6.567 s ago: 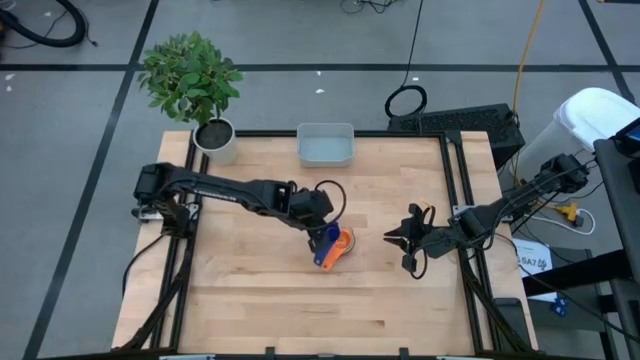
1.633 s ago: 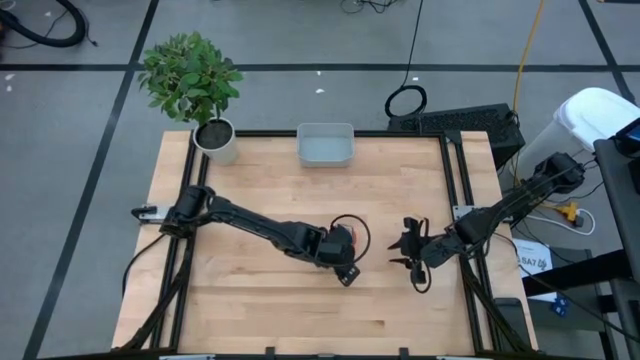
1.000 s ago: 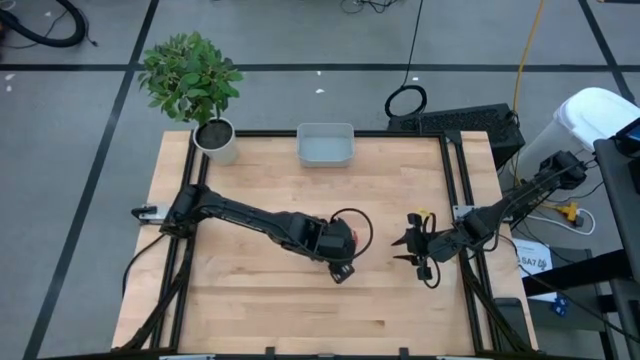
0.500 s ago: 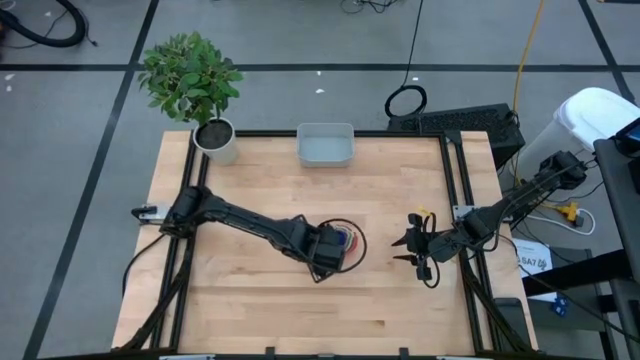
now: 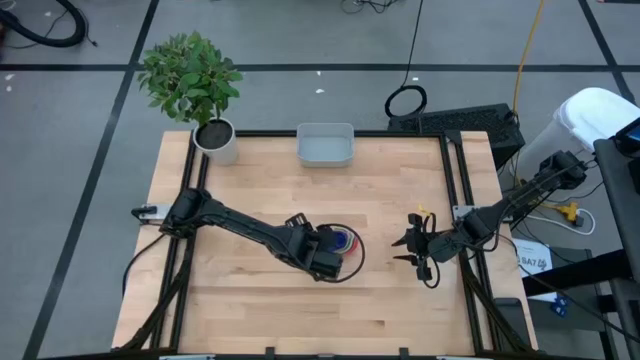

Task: Nest measuring cups in basket
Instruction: Put the stacked measuring cups into the white bin

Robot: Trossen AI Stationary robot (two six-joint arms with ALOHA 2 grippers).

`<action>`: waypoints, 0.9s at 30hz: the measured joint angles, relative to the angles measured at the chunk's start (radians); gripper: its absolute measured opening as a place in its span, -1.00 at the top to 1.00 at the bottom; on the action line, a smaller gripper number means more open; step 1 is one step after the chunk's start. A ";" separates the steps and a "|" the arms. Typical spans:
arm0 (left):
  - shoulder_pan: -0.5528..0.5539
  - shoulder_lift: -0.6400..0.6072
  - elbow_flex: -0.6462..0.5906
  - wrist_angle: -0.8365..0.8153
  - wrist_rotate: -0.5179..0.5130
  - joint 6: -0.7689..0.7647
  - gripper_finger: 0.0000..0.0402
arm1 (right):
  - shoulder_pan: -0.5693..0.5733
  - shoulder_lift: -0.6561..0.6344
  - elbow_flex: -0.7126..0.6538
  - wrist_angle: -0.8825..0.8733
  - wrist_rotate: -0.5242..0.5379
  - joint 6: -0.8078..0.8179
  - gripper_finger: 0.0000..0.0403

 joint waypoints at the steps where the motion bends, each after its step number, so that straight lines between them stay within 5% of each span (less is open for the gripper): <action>1: 0.000 0.003 0.000 0.006 0.010 0.000 -0.39 | 0.000 0.000 0.000 0.000 0.000 0.000 0.23; 9: -0.011 0.016 -0.076 0.129 0.067 0.014 -0.61 | 0.000 0.000 0.000 -0.011 0.000 0.000 0.23; 27: 0.012 0.015 -0.218 0.339 0.072 0.028 -0.59 | 0.000 0.000 0.000 -0.022 0.000 0.003 0.23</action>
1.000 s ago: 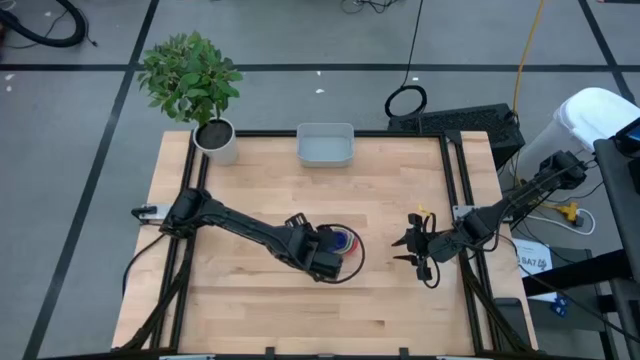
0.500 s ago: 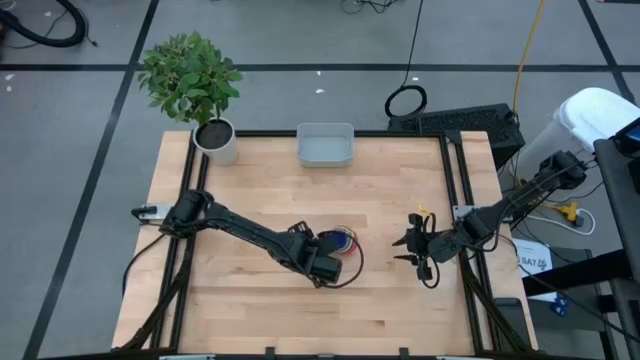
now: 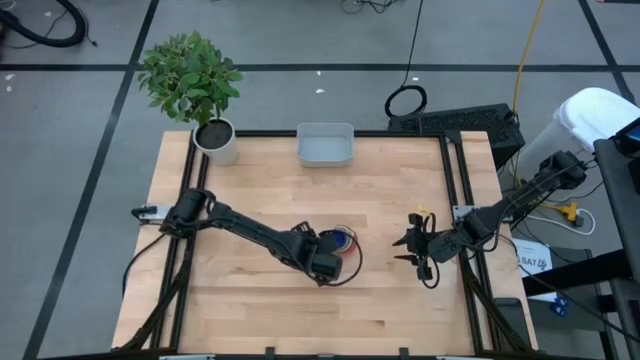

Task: Nest measuring cups in basket
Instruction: Put the stacked measuring cups into the white bin

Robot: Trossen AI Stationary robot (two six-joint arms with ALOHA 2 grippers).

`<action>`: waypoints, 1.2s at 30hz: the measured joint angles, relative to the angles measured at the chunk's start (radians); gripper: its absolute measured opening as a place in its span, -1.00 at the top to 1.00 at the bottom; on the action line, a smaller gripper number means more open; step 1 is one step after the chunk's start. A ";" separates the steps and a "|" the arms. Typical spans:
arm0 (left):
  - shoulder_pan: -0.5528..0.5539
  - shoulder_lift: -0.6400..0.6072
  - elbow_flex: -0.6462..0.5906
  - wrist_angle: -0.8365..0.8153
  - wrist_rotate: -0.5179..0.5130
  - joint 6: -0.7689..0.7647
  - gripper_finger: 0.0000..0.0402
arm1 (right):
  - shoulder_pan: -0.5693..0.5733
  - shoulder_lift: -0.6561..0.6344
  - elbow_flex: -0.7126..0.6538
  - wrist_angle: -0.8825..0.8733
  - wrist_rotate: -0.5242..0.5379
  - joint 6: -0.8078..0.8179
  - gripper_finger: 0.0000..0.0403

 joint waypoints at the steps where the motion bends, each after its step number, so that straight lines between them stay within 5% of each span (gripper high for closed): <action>1: 0.002 0.000 -0.007 0.019 0.001 0.003 -0.60 | 0.000 0.000 0.000 0.000 0.000 0.000 0.23; 20: 0.063 0.000 -0.092 0.133 0.070 0.067 -0.42 | 0.000 0.000 0.000 -0.021 0.000 0.027 0.23; 31: 0.080 0.000 -0.115 0.193 0.145 0.091 0.28 | 0.000 0.000 0.000 -0.018 0.000 0.029 0.23; 36: 0.090 0.000 -0.115 0.193 0.149 0.091 0.28 | 0.000 0.000 0.000 -0.018 0.000 0.044 0.23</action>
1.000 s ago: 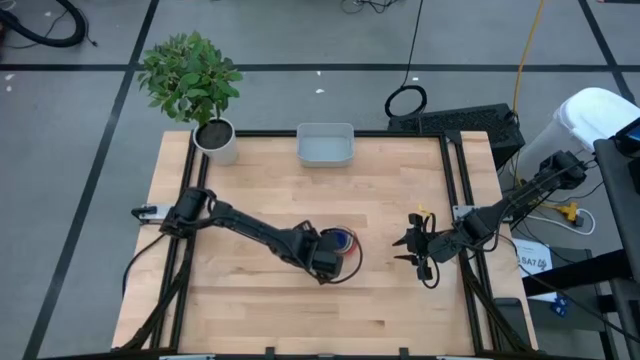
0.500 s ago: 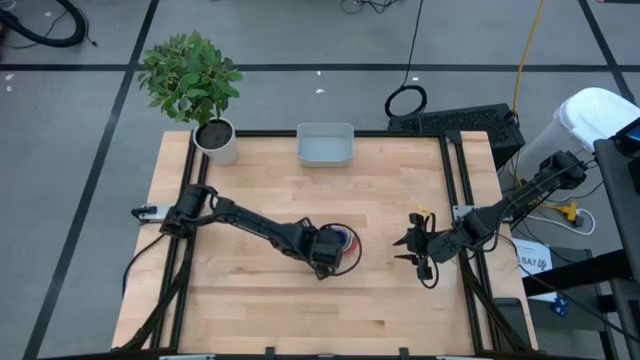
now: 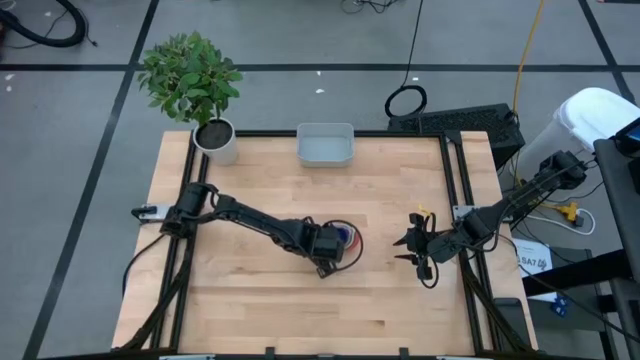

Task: Nest measuring cups in basket
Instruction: Put the stacked measuring cups into the white bin

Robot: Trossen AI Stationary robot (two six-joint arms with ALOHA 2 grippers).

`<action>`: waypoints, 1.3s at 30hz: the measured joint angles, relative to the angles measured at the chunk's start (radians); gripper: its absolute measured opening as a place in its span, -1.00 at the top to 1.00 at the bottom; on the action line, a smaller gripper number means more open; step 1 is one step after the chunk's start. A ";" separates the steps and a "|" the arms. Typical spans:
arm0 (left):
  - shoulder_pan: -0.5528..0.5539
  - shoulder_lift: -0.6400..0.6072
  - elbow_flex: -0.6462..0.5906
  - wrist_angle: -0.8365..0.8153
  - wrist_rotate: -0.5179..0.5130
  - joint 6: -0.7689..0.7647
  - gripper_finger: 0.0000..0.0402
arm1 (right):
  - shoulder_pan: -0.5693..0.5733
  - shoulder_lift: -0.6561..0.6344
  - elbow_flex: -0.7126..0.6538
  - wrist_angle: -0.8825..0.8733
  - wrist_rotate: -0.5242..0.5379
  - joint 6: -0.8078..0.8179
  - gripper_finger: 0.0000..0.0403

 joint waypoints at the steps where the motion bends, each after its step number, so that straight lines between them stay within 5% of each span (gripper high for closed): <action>1: 0.000 0.000 0.000 0.000 0.000 0.000 0.28 | 0.000 0.000 0.000 0.000 0.000 0.002 0.23; 15: 0.024 -0.042 0.022 -0.119 0.034 0.032 0.28 | 0.000 0.000 0.000 -0.001 0.000 0.007 0.23; 24: 0.135 -0.198 0.030 -0.319 -0.044 0.167 0.28 | 0.000 0.000 0.000 0.002 0.001 -0.023 0.23; 33: 0.401 -0.383 0.031 -0.353 -0.108 0.606 0.28 | -0.011 0.000 0.000 0.051 0.065 -0.141 0.23; 39: 0.570 -0.385 0.112 -0.427 -0.012 0.965 0.28 | -0.086 0.001 -0.021 0.223 0.120 -0.263 0.23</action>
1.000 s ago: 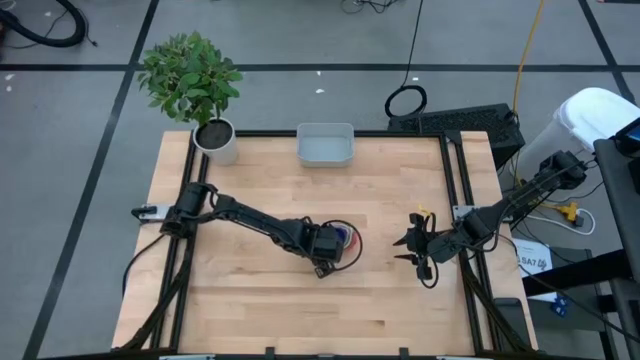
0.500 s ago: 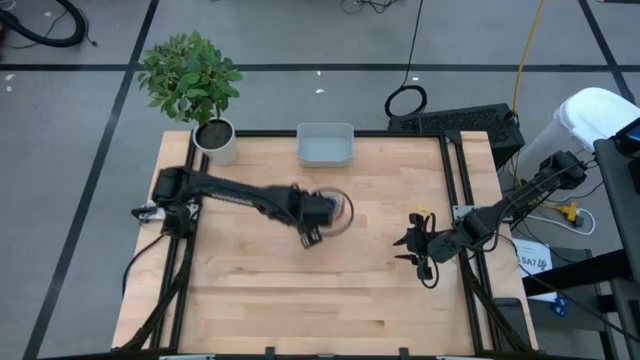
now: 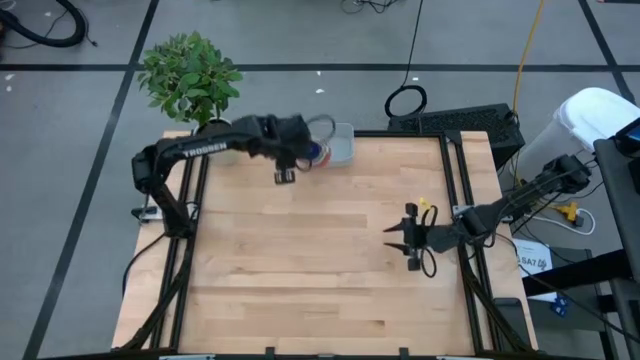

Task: Nest measuring cups in basket
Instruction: Put the stacked measuring cups into the white bin

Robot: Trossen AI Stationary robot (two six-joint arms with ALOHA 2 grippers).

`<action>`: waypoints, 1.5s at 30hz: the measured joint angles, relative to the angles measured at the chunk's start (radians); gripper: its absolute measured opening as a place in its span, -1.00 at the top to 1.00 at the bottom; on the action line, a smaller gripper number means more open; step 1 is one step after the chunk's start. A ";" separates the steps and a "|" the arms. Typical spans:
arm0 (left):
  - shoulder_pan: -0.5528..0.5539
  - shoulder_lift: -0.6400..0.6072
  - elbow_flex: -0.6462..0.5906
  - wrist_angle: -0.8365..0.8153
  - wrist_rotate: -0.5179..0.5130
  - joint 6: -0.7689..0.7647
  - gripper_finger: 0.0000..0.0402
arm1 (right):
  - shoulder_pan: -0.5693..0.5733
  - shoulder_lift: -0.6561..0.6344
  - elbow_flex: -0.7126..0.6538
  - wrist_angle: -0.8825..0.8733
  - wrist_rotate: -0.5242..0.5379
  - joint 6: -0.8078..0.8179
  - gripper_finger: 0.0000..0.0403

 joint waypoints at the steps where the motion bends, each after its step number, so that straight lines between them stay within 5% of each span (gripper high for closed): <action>1: 0.022 0.003 0.016 -0.007 0.006 0.038 0.28 | -0.017 -0.001 -0.004 0.011 0.003 0.000 0.23; 10: 0.124 0.022 0.076 -0.004 0.073 0.292 0.28 | -0.125 -0.001 -0.058 0.053 -0.007 0.055 0.23; 22: 0.121 0.234 0.235 -0.042 0.073 0.361 0.28 | -0.142 -0.001 -0.101 0.314 -0.008 0.010 0.23; 45: 0.234 0.288 0.294 0.057 0.132 0.482 0.28 | -0.154 0.000 -0.100 0.465 0.074 -0.068 0.23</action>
